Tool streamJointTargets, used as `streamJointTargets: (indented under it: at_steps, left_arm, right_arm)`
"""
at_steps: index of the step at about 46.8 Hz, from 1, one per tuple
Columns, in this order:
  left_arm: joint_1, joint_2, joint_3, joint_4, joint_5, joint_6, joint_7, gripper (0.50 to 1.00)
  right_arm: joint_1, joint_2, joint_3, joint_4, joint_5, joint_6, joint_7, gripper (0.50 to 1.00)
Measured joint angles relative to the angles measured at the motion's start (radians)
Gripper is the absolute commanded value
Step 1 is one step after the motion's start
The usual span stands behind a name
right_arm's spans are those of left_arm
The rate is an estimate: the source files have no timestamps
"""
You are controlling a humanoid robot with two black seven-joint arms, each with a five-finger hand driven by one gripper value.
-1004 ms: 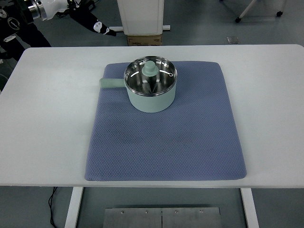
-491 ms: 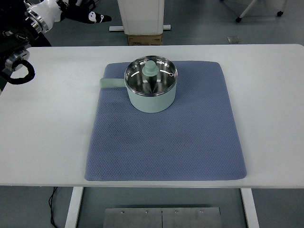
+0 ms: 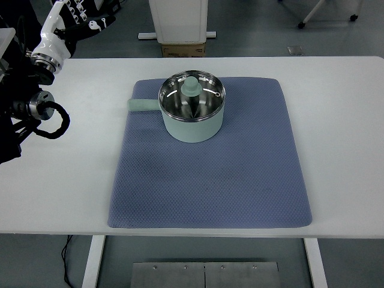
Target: Rotate green pot handle
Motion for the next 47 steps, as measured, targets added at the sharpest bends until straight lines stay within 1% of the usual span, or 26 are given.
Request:
streamJointTargets:
  at_steps: [8, 9, 10, 12, 14, 18, 21, 25, 35, 43, 47]
  left_arm:
    - [0.053, -0.082, -0.118, 0.089, -0.002, 0.001, 0.0, 1.0]
    - [0.059, -0.092, -0.129, 0.104, -0.002, 0.001, 0.0, 1.0]
    - [0.071, -0.119, -0.149, 0.141, -0.002, 0.001, 0.0, 1.0]
    - [0.073, -0.127, -0.155, 0.151, -0.002, 0.0, 0.0, 1.0]
    - [0.086, -0.164, -0.177, 0.198, -0.002, -0.011, 0.001, 1.0]
    - [0.108, -0.199, -0.205, 0.221, -0.001, -0.021, 0.027, 1.0]
    - [0.126, -0.218, -0.243, 0.227, -0.002, -0.028, 0.034, 1.0]
    - [0.149, -0.239, -0.293, 0.228, -0.002, -0.032, 0.036, 1.0]
    - [0.193, -0.28, -0.368, 0.235, -0.006, -0.041, 0.036, 1.0]
    - [0.222, -0.282, -0.412, 0.238, -0.015, -0.046, 0.036, 1.0]
    - [0.227, -0.282, -0.413, 0.238, -0.015, -0.075, 0.036, 1.0]
  right_arm:
    - [0.0, 0.0, 0.001, 0.0, 0.0, 0.0, 0.0, 1.0]
    - [0.0, 0.0, 0.001, 0.0, 0.0, 0.0, 0.0, 1.0]
    - [0.0, 0.0, 0.0, 0.0, 0.0, 0.0, 0.0, 1.0]
    - [0.0, 0.0, 0.0, 0.0, 0.0, 0.0, 0.0, 1.0]
    - [0.0, 0.0, 0.0, 0.0, 0.0, 0.0, 0.0, 1.0]
    - [0.0, 0.0, 0.0, 0.0, 0.0, 0.0, 0.0, 1.0]
    - [0.0, 0.0, 0.002, 0.0, 0.0, 0.0, 0.0, 1.0]
    - [0.0, 0.0, 0.001, 0.0, 0.0, 0.0, 0.0, 1.0]
    - [0.0, 0.0, 0.001, 0.0, 0.0, 0.0, 0.0, 1.0]
    - [0.0, 0.0, 0.0, 0.002, 0.0, 0.0, 0.0, 1.0]
    - [0.002, 0.0, -0.001, 0.002, 0.0, 0.0, 0.0, 1.0]
